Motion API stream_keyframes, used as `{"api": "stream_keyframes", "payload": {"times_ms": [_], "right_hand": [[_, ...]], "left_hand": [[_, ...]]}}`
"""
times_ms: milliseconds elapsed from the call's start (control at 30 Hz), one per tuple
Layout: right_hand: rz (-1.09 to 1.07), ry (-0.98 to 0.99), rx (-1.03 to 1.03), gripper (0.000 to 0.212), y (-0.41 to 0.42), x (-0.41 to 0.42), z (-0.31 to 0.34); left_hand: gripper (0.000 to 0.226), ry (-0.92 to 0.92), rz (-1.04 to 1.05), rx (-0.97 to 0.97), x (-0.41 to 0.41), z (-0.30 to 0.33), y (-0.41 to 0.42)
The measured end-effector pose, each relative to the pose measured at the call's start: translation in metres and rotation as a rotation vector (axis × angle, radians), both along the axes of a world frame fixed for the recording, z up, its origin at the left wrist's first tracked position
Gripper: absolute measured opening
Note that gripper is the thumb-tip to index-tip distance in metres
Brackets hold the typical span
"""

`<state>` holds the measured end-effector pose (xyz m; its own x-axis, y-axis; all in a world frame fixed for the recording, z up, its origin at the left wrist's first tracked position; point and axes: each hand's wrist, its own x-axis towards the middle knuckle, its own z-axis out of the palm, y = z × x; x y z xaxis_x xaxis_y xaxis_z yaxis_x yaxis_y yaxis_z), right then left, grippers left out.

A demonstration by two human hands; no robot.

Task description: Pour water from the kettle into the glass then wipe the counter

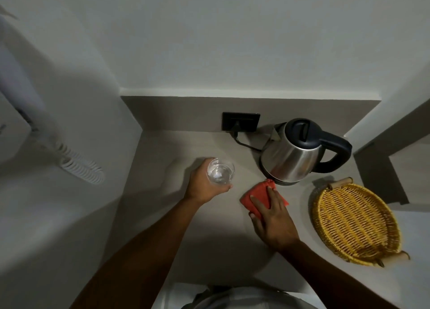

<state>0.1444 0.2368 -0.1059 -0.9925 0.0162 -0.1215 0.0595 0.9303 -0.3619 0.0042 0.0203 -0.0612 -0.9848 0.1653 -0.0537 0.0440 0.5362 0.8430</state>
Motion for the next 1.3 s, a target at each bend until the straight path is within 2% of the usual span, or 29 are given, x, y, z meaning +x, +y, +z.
{"api": "stream_keyframes", "payload": {"times_ms": [300,533,600,700,800,900,1000,1100,1200,1300], "right_hand": [[-0.01,-0.004,0.021,0.054,-0.005,-0.004,0.005],[-0.048,-0.032,-0.064,0.055,-0.001,-0.006,0.015],[-0.073,0.006,-0.117,0.056,0.004,-0.003,0.024],[-0.222,0.101,-0.224,0.057,0.025,0.012,0.043],[-0.253,0.202,-0.092,0.063,0.054,0.033,0.052],[-0.395,0.251,-0.064,0.068,0.084,0.054,0.056],[-0.525,0.171,-0.042,0.073,0.106,0.065,0.054],[-0.618,0.019,-0.017,0.059,0.122,0.056,0.045],[-0.594,-0.179,0.04,0.067,0.126,0.047,0.034],[-0.569,-0.207,0.093,0.07,0.124,0.043,0.03]], "left_hand": [[0.087,0.013,0.004,0.018,0.008,-0.004,0.005],[0.087,0.025,-0.013,0.015,0.011,-0.011,0.008],[0.09,0.037,-0.03,-0.032,0.014,-0.018,0.003],[0.095,0.068,-0.046,-0.097,0.017,-0.029,-0.002],[0.095,0.092,-0.07,-0.124,0.017,-0.034,-0.003],[0.096,0.105,-0.107,-0.111,0.016,-0.037,-0.004],[0.092,0.097,-0.142,-0.131,0.017,-0.037,-0.004],[0.084,0.077,-0.148,-0.137,0.017,-0.037,-0.002],[0.083,0.071,-0.151,-0.144,0.019,-0.034,-0.002],[0.084,0.061,-0.159,-0.143,0.021,-0.037,-0.004]]}}
